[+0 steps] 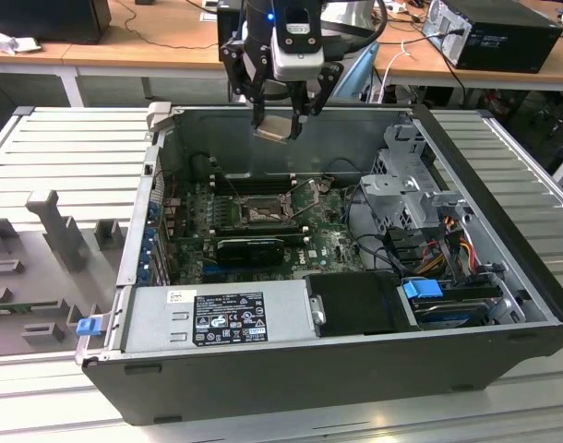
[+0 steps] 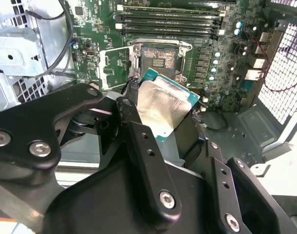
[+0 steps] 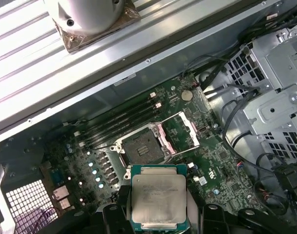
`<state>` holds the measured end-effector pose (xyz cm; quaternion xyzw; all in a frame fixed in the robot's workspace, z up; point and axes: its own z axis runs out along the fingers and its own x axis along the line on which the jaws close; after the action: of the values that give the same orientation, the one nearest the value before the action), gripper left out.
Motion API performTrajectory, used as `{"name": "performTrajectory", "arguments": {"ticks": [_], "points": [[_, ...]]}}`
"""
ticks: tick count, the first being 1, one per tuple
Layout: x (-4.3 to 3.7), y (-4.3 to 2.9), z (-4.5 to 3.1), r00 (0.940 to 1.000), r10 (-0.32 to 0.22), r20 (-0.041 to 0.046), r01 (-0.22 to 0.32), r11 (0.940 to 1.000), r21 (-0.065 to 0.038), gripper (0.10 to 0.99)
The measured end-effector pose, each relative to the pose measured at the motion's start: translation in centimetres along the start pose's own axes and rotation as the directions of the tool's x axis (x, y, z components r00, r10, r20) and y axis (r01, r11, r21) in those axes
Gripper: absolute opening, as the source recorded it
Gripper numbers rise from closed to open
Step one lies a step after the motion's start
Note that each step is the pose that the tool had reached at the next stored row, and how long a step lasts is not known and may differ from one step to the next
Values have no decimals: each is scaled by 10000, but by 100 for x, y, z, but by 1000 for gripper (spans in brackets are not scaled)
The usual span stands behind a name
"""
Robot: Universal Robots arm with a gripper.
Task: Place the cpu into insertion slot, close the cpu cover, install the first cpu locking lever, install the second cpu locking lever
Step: 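Place the cpu into insertion slot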
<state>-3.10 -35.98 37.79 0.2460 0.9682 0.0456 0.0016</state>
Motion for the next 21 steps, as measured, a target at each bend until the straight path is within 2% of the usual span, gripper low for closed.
{"name": "performTrajectory", "arguments": {"ticks": [3,5,7,14,21], "points": [[0,0,3,9990,456,41,-456,9990,-11,541],[0,0,6,9953,969,86,-968,9953,-23,541],[0,0,7,9920,1254,111,-1254,9921,-32,541],[0,-1,10,9822,1872,164,-1871,9823,-53,541],[0,-1,11,9741,2253,197,-2252,9743,-67,541]]}}
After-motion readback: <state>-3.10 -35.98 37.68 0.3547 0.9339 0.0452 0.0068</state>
